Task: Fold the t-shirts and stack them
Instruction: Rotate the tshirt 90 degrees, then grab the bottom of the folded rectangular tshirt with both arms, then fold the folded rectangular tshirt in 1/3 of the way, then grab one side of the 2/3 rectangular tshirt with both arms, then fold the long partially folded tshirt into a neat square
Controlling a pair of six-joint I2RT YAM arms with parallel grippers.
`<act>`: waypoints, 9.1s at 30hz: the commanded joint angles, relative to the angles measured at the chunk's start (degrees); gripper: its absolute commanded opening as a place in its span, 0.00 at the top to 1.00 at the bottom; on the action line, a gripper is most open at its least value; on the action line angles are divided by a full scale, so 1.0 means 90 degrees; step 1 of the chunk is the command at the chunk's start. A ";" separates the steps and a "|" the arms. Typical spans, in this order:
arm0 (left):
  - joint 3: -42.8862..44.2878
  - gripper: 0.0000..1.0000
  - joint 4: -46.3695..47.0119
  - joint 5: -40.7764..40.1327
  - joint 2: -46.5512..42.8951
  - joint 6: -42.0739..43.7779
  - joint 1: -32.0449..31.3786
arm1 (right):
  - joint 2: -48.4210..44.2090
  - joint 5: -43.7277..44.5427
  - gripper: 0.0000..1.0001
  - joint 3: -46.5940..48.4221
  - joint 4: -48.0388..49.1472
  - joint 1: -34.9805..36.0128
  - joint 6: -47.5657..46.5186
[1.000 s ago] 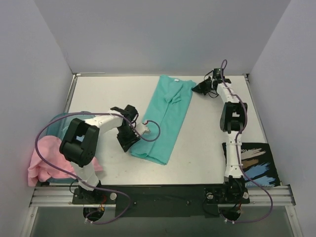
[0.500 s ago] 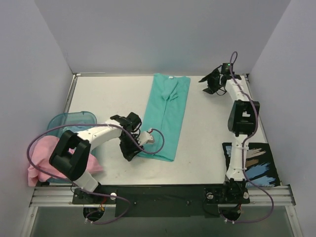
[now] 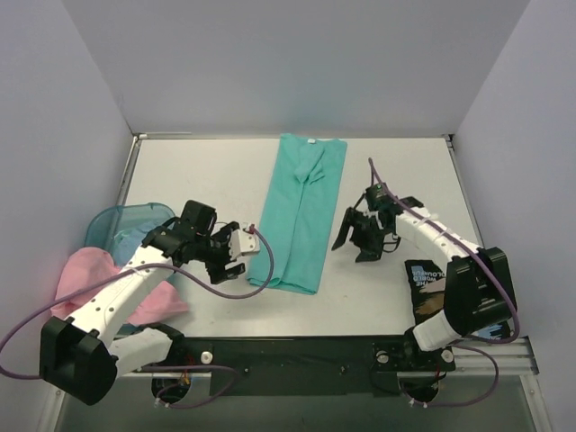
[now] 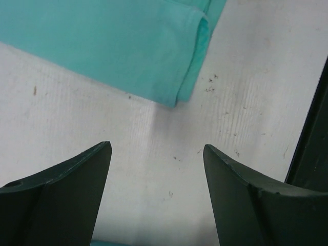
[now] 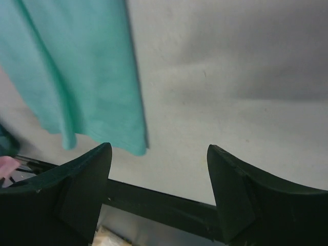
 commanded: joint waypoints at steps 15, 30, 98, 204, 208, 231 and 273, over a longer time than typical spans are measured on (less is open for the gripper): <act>-0.2360 0.17 0.1507 0.0466 -0.1276 0.2543 -0.0433 | 0.0766 -0.0937 0.47 -0.1858 0.2204 0.1610 0.1959; -0.2439 0.08 0.1867 0.0406 -0.0838 0.3404 -0.1389 | -0.0288 -0.1259 1.00 -0.2531 0.0898 0.0888 0.0906; 0.0528 1.00 0.5090 0.0729 0.2375 -0.2350 -0.1020 | 0.1155 -0.1864 1.00 0.1284 -0.1389 -0.0840 -0.1273; 0.1614 0.12 0.3167 -0.1019 0.4543 -0.0162 -0.2718 | 0.1820 -0.0214 0.51 -0.0276 -0.0237 -0.1485 -0.1176; 0.1663 0.25 0.3372 -0.1117 0.4680 -0.0465 -0.2719 | 0.2054 -0.0418 0.57 -0.0218 -0.0061 -0.1564 -0.1127; 0.2142 1.00 -0.0933 0.0083 0.2896 0.0189 -0.2582 | -0.1985 -0.0527 1.00 -0.1594 -0.2548 -0.0092 -0.0737; 0.2386 1.00 -0.0729 0.1422 0.3890 -0.2301 -0.0111 | 0.1879 -0.0624 1.00 0.1677 -0.1369 -0.0031 -0.0921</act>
